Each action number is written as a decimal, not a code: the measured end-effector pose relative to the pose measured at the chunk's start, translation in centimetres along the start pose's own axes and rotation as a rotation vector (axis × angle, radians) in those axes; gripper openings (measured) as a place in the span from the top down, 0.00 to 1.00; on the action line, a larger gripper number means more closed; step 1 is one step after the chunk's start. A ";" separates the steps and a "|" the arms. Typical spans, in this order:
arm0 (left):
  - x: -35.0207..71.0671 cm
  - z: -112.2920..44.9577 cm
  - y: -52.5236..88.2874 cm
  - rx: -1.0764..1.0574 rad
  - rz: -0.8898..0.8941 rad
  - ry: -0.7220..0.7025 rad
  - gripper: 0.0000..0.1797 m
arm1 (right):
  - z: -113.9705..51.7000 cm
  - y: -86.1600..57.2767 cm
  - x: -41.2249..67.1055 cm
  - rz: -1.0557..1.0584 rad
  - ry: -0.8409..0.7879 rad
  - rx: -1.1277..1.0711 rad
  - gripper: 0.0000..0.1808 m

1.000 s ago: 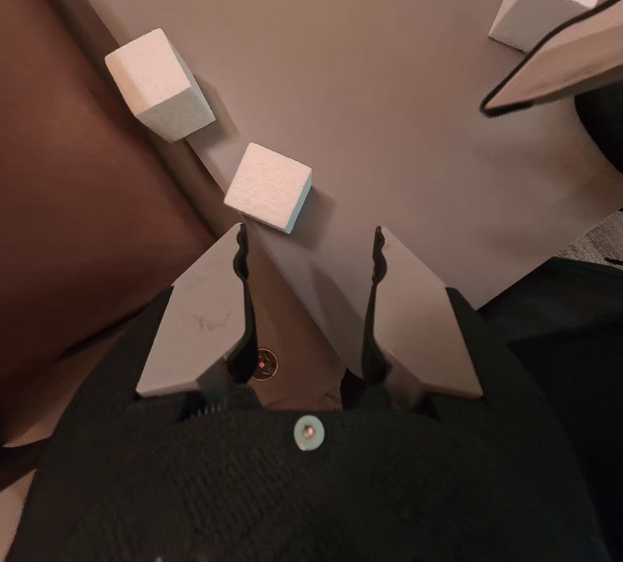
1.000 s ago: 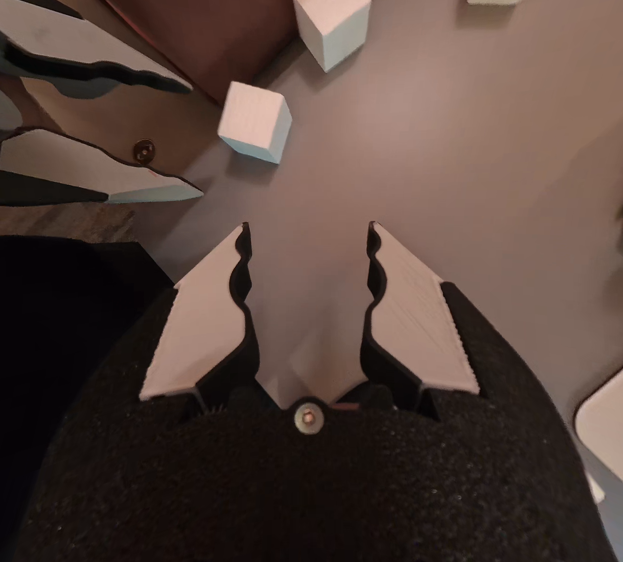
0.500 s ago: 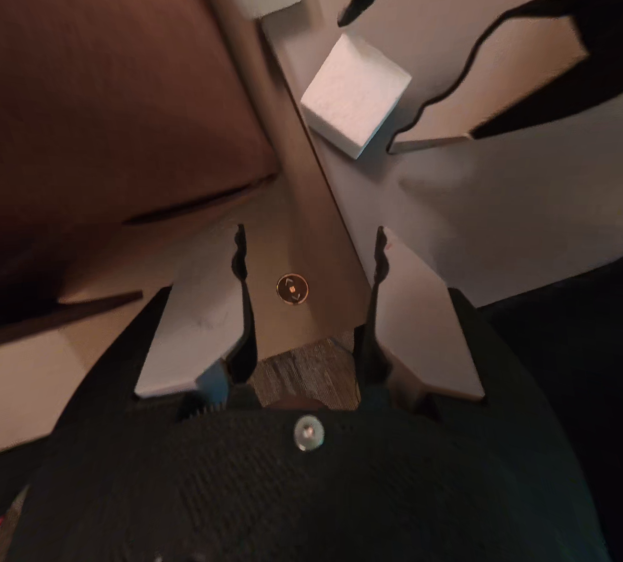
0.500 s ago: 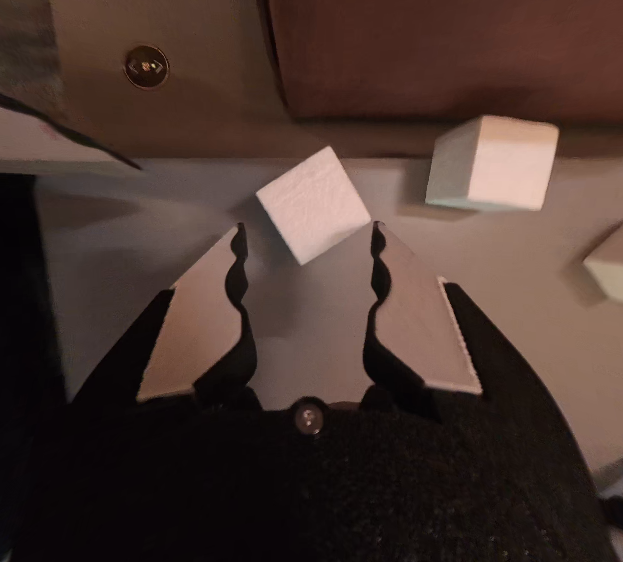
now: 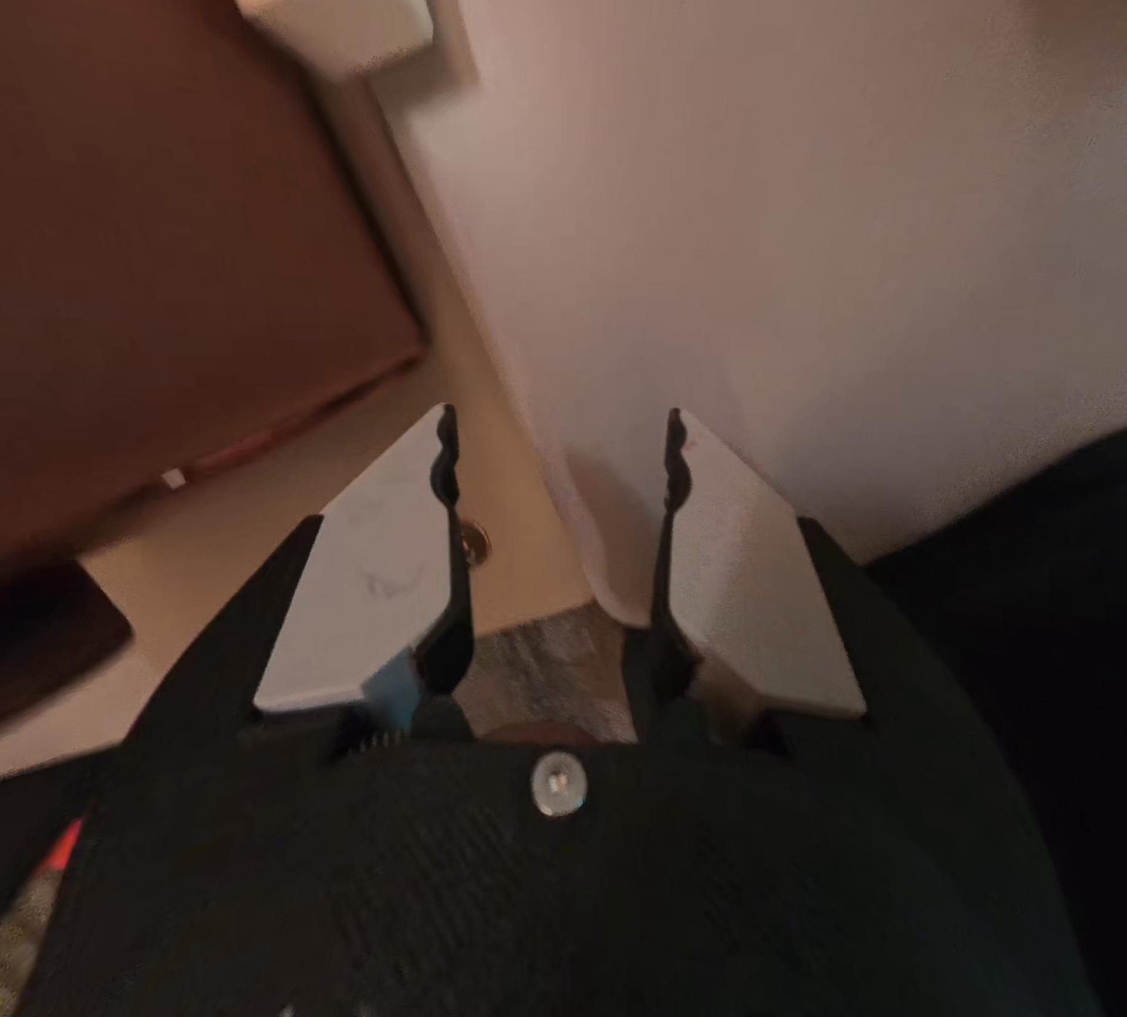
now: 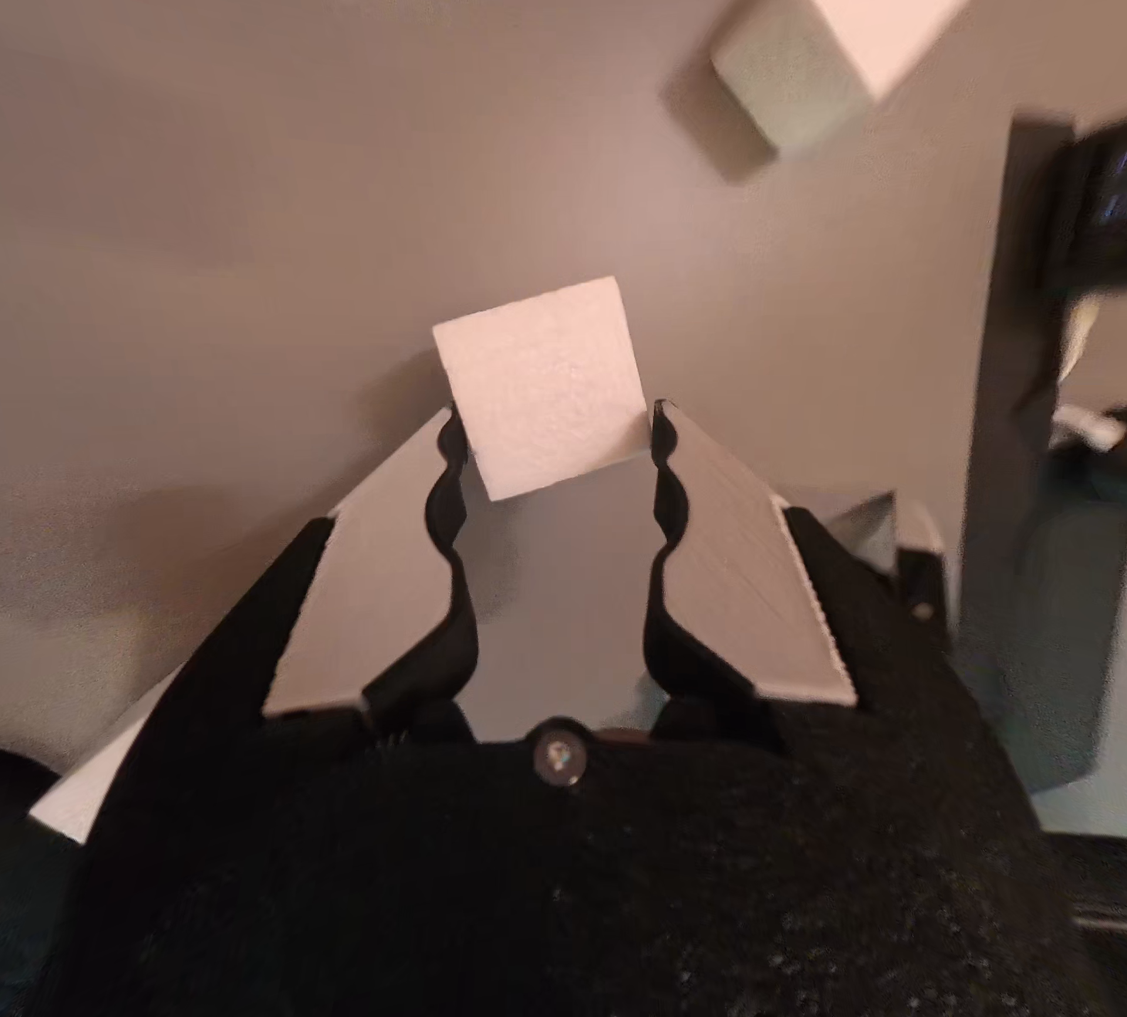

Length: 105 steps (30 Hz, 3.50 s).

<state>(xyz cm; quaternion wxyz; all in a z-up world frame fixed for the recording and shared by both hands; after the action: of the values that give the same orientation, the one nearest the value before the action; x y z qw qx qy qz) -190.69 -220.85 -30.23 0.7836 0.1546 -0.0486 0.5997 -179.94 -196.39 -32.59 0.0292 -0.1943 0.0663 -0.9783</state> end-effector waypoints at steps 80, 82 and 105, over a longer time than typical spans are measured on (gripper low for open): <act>3.9 0.3 -0.5 -0.379 0.022 -0.165 0.62 | 5.3 -16.2 11.6 0.086 -0.046 -0.058 0.59; 4.8 0.5 -0.5 -0.359 -0.003 -0.175 0.62 | 5.2 -12.4 10.6 0.123 -0.032 -0.011 0.60; 1.6 1.6 -0.9 -0.303 0.095 -0.152 0.62 | -3.5 0.6 6.7 0.443 0.089 0.185 0.63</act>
<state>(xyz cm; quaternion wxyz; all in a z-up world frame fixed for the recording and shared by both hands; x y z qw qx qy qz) -189.24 -220.04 -28.44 0.7627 0.0771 -0.2048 0.6086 -187.44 -197.07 -33.39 0.2579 -0.1281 0.0187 -0.9575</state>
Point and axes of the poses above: each gripper's, where its closed fingertips meet, z back along the fingers, x out of its top, y = z × x across the jaws, the point moved 3 cm from there along z, back along the fingers, and after that the axes turned 7 degrees about -z, right-handed, at the moved point
